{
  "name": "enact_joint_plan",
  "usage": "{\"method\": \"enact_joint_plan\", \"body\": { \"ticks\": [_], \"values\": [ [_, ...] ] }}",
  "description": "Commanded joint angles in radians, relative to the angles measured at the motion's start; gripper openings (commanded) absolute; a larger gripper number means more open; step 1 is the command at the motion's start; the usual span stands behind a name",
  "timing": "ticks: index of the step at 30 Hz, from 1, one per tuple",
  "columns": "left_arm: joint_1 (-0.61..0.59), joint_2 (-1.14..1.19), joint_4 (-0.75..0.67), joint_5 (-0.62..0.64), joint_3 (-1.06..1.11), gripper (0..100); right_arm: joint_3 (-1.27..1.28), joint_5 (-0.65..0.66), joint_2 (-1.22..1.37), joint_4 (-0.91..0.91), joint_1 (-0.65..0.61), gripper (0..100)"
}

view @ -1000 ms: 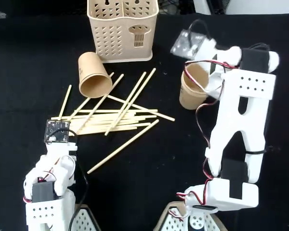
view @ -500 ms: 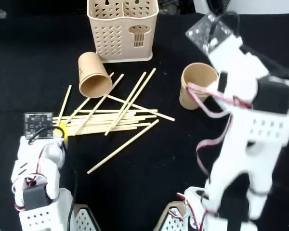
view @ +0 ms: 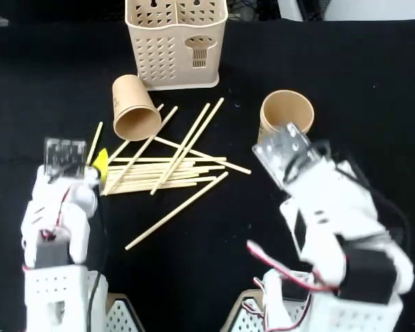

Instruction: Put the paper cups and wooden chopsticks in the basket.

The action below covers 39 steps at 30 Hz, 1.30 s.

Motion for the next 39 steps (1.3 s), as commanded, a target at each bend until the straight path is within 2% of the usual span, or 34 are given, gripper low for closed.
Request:
{"method": "enact_joint_plan", "body": {
  "ticks": [1,7,10,14,20,25,32,35,38,39],
  "values": [
    [0.077,0.339,-0.02,-0.012,-0.252,25,0.064,-0.077,-0.067,-0.02,-0.003,27.9],
    [0.133,0.862,0.003,-0.008,-0.59,24,0.219,-0.092,-0.125,-0.014,-0.003,27.9],
    [0.133,1.042,-0.003,-0.008,-0.694,24,0.263,-0.087,-0.177,-0.014,-0.003,27.9],
    [0.107,1.203,-0.098,-0.008,-0.759,24,0.297,-0.086,-0.245,-0.012,-0.003,27.9],
    [0.082,1.266,-0.222,-0.008,-0.766,24,0.415,-0.064,-0.268,-0.02,-0.003,27.9],
    [0.082,1.27,-0.292,-0.014,-0.771,16,0.479,-0.066,-0.272,-0.055,-0.003,27.9],
    [0.085,1.277,-0.342,-0.014,-0.76,17,0.483,-0.066,-0.272,-0.057,-0.003,27.9],
    [0.085,1.275,-0.342,-0.014,-0.748,12,0.484,-0.066,-0.272,-0.057,-0.003,27.9],
    [0.085,1.275,-0.347,-0.015,-0.722,2,0.484,-0.066,-0.272,-0.055,-0.003,27.9],
    [0.085,1.275,-0.347,-0.015,-0.711,3,0.484,-0.066,-0.272,-0.055,-0.003,27.9]
  ]
}}
